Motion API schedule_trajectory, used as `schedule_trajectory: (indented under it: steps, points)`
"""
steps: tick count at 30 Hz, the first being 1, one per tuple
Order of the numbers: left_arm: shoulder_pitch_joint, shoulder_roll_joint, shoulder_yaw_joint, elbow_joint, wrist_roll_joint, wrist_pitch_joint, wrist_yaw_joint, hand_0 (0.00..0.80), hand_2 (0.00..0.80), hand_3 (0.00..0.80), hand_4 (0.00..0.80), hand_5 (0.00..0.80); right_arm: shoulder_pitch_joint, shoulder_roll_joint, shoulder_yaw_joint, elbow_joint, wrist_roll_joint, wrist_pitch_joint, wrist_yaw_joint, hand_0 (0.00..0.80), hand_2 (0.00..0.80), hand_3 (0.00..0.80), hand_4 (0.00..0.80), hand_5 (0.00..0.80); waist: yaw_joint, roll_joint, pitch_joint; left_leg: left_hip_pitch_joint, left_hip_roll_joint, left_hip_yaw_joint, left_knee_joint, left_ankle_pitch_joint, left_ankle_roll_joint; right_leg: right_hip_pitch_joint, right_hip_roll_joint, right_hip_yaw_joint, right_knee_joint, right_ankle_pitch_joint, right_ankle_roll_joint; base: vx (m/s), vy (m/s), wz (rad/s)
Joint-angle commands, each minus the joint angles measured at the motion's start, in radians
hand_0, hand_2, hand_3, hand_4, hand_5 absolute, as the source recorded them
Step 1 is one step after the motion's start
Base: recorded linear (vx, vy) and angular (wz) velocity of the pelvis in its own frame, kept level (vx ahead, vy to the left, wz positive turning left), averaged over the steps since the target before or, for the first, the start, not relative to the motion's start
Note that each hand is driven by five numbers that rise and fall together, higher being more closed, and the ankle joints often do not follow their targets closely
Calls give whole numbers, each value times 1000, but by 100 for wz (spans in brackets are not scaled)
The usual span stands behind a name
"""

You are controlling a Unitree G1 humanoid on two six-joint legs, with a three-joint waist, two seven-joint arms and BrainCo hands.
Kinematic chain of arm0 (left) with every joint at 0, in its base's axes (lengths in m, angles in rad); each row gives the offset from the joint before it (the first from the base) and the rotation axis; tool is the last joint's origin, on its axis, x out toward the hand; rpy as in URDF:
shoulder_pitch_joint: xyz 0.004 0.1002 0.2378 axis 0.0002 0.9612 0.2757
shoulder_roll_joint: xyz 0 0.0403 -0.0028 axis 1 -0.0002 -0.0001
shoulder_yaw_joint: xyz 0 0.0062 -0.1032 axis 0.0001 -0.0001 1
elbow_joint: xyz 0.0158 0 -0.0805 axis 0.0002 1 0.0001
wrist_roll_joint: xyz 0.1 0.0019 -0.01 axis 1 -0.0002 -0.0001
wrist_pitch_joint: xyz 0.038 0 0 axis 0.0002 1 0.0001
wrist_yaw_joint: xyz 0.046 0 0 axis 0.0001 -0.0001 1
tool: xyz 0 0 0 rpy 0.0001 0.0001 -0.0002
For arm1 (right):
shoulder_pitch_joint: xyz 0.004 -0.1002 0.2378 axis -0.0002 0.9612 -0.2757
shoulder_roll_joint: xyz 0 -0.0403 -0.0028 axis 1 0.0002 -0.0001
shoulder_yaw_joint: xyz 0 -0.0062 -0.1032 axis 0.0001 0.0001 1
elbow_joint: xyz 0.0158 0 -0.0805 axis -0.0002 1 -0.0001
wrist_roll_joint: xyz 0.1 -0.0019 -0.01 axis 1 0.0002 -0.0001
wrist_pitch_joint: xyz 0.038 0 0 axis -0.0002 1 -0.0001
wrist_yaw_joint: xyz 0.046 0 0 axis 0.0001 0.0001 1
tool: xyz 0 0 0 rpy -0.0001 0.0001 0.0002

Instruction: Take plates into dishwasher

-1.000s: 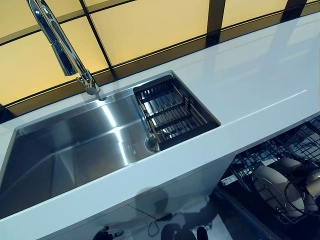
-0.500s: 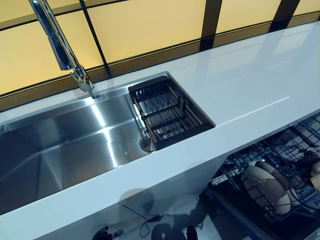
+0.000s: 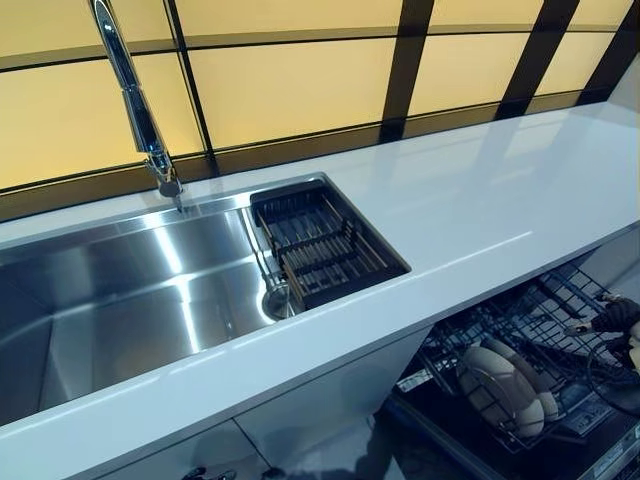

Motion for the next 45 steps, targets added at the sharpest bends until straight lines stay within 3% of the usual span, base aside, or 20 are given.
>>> schedule_trajectory:
  steps: [1, 9, 13, 17, 19, 21, 25, 26, 28, 29, 30, 33, 34, 36, 38, 40, 43, 45]
  points:
    - [-34, 45, 20, 53, -17, -8, 25, 0, 0, 0, 0, 0, -25, -58, -8, 2, 36, 17, -13, 0, 0, 0, 0, 0, 2, -68, -45, 30, 1, -11, -1, -40, 14, 36, -34, 24, 10, -18, 83, 0, 0, 0]
    - [-31, 45, 32, 73, -24, -6, 29, 0, 0, 0, 0, 0, 1, -64, -85, 49, 225, 49, -37, 0, 0, 0, 0, 0, 1, -80, -60, 36, 3, -5, -1, -42, 17, 44, -31, 24, 9, -16, 84, 3, 15, -1]
    - [-26, 42, 43, 84, -29, 16, 14, 0, 0, 0, 0, 0, 49, -46, -137, 61, 265, 23, -56, 0, 0, 0, 0, 0, -1, -82, -62, 37, 0, -2, -1, -42, 20, 45, -33, 21, 13, -16, 85, -8, 52, -1]
    - [-29, 53, 37, 95, 0, 54, 13, 0, 0, 0, 0, 0, 126, -18, -195, 60, 331, 20, -74, 0, 0, 0, 0, 0, -8, -86, -53, 40, -10, -3, -1, -46, 32, 38, -39, 31, 19, -4, 94, -14, 52, -7]
    - [-38, 62, 36, 111, 43, 110, 3, 0, 0, 0, 0, 0, 163, 4, -228, 66, 360, 2, -96, 0, 0, 0, 0, 0, -19, -90, -45, 42, -16, 8, -1, -49, 32, 16, -47, 32, 5, 31, 111, -28, 8, -13]
    - [-41, 85, 36, 128, 110, 173, -4, 0, 0, 0, 0, 0, 177, 24, -250, 58, 368, -12, -109, 0, 0, 0, 0, 0, -29, -86, -23, 44, -9, 28, -1, -47, 24, -41, -51, -4, 24, 70, 135, -135, -39, -8]
    - [-44, 122, 55, 133, 73, 233, 18, 0, 0, 0, 0, 0, 161, 31, -250, 45, 373, -20, -113, 0, 0, 0, 0, 0, -6, -68, -5, 14, 11, 71, -1, -16, 44, -69, -64, -69, 195, 23, 135, -292, -31, -51]
    - [-44, 128, 66, 142, 62, 245, 29, 0, 0, 0, 0, 0, 164, 44, -248, 52, 377, -36, -123, 0, 0, 0, 0, 0, 16, -54, -10, -11, 23, 85, 4, -1, 53, -43, -93, -85, 275, -9, 127, -267, -95, -85]
    - [-41, 132, 75, 153, 44, 250, 40, 0, 0, 0, 0, 0, 162, 58, -241, 56, 392, -45, -129, 0, 0, 0, 0, 0, 43, -49, -23, -48, 35, 93, 13, 18, 53, -19, -119, -92, 306, 3, 119, -288, -170, -40]
    - [-33, 132, 84, 160, 34, 248, 48, 0, 0, 0, 0, 0, 158, 73, -234, 70, 390, -57, -135, 0, 0, 0, 0, 0, 73, -53, -33, -81, 45, 94, 30, 30, 49, 33, -160, -89, 323, 22, 120, -327, -297, -24]
    - [-28, 135, 90, 172, 32, 237, 47, 0, 0, 0, 0, 0, 146, 85, -226, 114, 382, -83, -135, 0, 0, 0, 0, 0, 107, -62, -43, -125, 61, 91, 55, 43, 42, 92, -195, -79, 299, 52, 123, -279, -284, -51]
    - [-15, 138, 95, 171, 34, 221, 46, 0, 0, 0, 0, 0, 122, 100, -216, 169, 370, -106, -123, 0, 0, 0, 0, 0, 148, -78, -54, -175, 94, 76, 84, 59, 28, 165, -247, -73, 221, 68, 142, -204, -347, -52]
    - [-20, 143, 90, 165, 29, 220, 48, 0, 0, 0, 0, 0, 115, 109, -209, 169, 375, -97, -128, 0, 0, 0, 0, 0, 147, -83, -45, -190, 110, 62, 95, 60, 24, 152, -244, -42, 213, 61, 150, -153, -394, -57]
    - [-36, 154, 88, 161, 12, 214, 53, 0, 0, 0, 0, 0, 110, 118, -208, 173, 402, -89, -129, 0, 0, 0, 0, 0, 150, -89, -35, -235, 147, 64, 129, 71, 17, 165, -217, -38, 205, -10, 156, -159, -322, -40]
    - [-74, 158, 86, 153, -33, 198, 72, 0, 0, 0, 0, 0, 98, 116, -206, 203, 394, -94, -109, 0, 0, 0, 0, 0, 168, -95, -21, -306, 206, 68, 163, 108, -10, 202, -171, -80, 177, -126, 152, -259, -284, -9]
    - [-94, 143, 80, 138, -55, 176, 89, 0, 0, 0, 0, 0, 91, 115, -199, 231, 431, -98, -106, 0, 0, 0, 0, 0, 188, -101, -5, -347, 248, 73, 166, 148, -41, 237, -143, -119, 137, -185, 147, -264, -244, -6]
    - [-90, 119, 82, 133, -60, 137, 89, 0, 0, 0, 0, 0, 96, 123, -209, 249, 506, -75, -103, 0, 0, 0, 0, 0, 199, -101, 6, -355, 264, 56, 125, 194, -69, 260, -110, -120, 108, -214, 130, -249, -199, -5]
    - [-86, 113, 89, 132, -72, 132, 93, 0, 0, 0, 0, 0, 104, 129, -213, 244, 533, -102, -81, 0, 0, 0, 0, 0, 201, -98, 8, -355, 269, 49, 108, 210, -76, 267, -101, -118, 104, -227, 121, -203, -144, -7]
